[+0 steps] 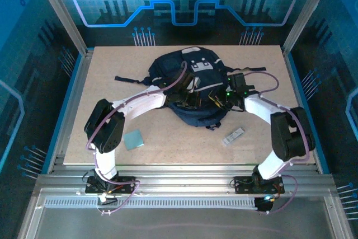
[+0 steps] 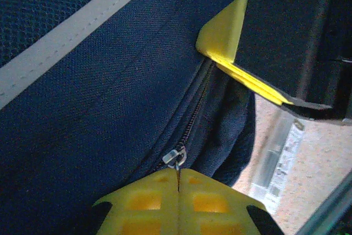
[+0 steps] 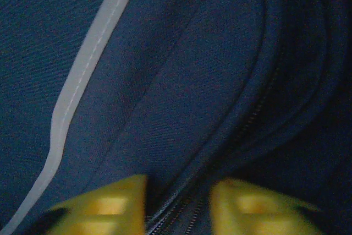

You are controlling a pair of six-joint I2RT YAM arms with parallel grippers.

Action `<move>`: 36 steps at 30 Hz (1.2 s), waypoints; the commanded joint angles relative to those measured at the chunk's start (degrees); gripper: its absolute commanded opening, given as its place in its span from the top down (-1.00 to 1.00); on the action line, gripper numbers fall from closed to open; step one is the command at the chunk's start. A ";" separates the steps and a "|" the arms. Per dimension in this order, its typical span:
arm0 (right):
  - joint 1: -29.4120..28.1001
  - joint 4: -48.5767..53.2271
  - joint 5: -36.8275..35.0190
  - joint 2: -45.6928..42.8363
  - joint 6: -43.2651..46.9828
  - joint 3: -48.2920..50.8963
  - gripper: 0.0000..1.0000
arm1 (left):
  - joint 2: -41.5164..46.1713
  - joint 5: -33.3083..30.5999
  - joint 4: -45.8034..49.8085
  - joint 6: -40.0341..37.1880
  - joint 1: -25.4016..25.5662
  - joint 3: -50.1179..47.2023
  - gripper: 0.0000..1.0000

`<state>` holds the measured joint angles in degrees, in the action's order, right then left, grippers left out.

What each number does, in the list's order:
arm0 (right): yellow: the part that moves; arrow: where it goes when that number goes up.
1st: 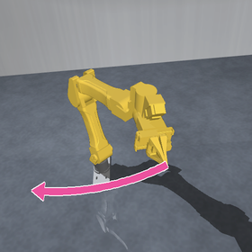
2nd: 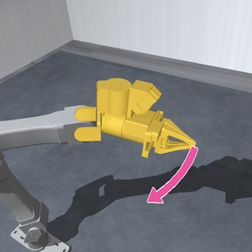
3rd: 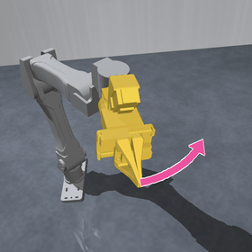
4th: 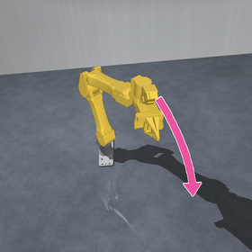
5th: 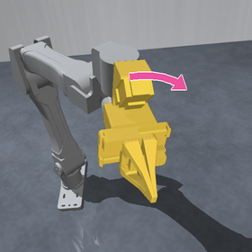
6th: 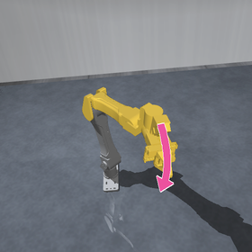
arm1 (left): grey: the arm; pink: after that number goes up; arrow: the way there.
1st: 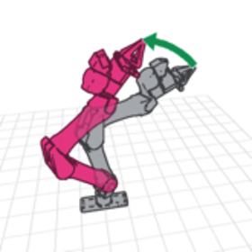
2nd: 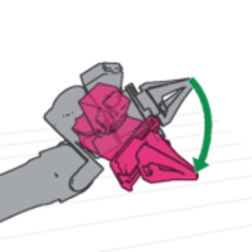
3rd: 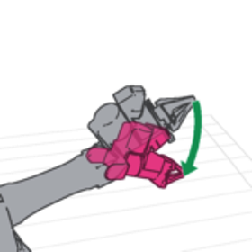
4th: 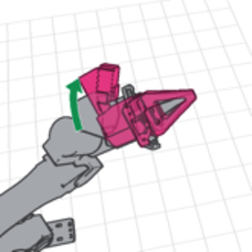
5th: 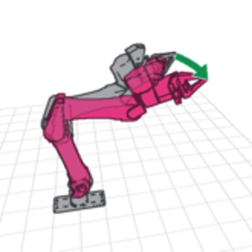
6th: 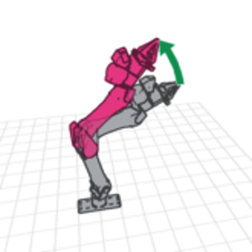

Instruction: Pack the student bag

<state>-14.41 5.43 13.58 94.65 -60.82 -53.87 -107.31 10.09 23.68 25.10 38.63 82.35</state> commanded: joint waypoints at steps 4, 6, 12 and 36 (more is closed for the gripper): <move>-0.86 -6.93 -8.53 -0.17 -1.41 0.84 1.00 | 2.78 -4.41 5.15 -7.04 -0.28 -2.12 1.00; -0.78 -4.87 -11.32 -1.58 -0.01 0.96 1.00 | 3.12 -6.45 8.07 -9.33 -1.99 -2.63 1.00; 0.38 -0.31 -13.22 -1.78 5.04 -1.36 1.00 | 5.03 -8.87 16.79 -18.04 -7.93 -4.51 1.00; -3.66 3.87 -6.29 -2.36 5.00 -6.59 -0.12 | 4.10 1.49 9.48 -10.15 -3.18 3.87 1.00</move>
<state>-17.39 9.82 5.32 92.79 -54.50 -60.14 -103.31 5.87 34.96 13.63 33.01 82.89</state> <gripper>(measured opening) 0.544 0.051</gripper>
